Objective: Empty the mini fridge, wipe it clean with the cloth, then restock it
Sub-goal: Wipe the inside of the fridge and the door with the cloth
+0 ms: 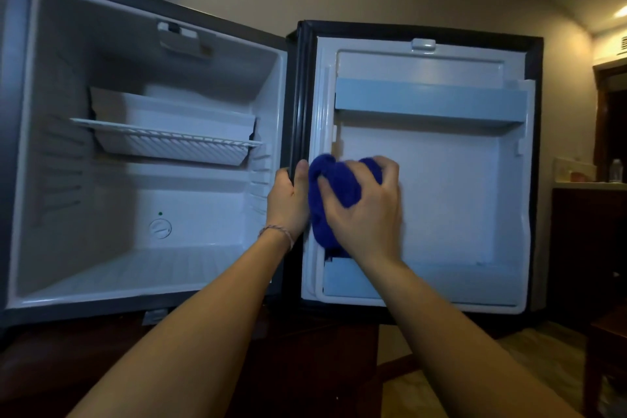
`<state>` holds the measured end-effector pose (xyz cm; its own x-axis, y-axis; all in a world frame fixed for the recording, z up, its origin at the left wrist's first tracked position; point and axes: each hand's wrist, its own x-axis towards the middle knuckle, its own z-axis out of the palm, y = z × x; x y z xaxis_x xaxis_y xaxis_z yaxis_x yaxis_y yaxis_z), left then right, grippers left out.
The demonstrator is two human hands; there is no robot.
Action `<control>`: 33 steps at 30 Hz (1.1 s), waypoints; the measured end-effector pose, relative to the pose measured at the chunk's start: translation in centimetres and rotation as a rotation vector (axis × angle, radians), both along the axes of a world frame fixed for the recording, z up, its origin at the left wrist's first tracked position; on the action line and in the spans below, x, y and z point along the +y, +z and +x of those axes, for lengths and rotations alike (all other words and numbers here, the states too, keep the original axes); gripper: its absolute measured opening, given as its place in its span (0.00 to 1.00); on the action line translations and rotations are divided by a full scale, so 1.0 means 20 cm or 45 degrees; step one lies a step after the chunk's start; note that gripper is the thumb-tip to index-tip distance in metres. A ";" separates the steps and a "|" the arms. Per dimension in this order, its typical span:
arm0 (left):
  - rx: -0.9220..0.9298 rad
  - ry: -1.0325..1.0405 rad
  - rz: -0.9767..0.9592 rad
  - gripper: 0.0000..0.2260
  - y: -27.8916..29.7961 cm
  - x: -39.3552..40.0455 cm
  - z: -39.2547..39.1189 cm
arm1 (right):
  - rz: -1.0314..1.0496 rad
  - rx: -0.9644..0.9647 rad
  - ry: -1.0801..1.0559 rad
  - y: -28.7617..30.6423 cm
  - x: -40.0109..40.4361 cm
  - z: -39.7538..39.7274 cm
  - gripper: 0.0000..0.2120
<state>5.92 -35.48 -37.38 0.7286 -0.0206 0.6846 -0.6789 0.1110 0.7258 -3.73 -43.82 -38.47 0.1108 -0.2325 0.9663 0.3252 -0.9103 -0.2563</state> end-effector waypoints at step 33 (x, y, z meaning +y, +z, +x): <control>-0.028 0.165 -0.003 0.30 0.00 -0.03 0.03 | -0.402 -0.037 -0.767 0.20 -0.26 0.03 0.27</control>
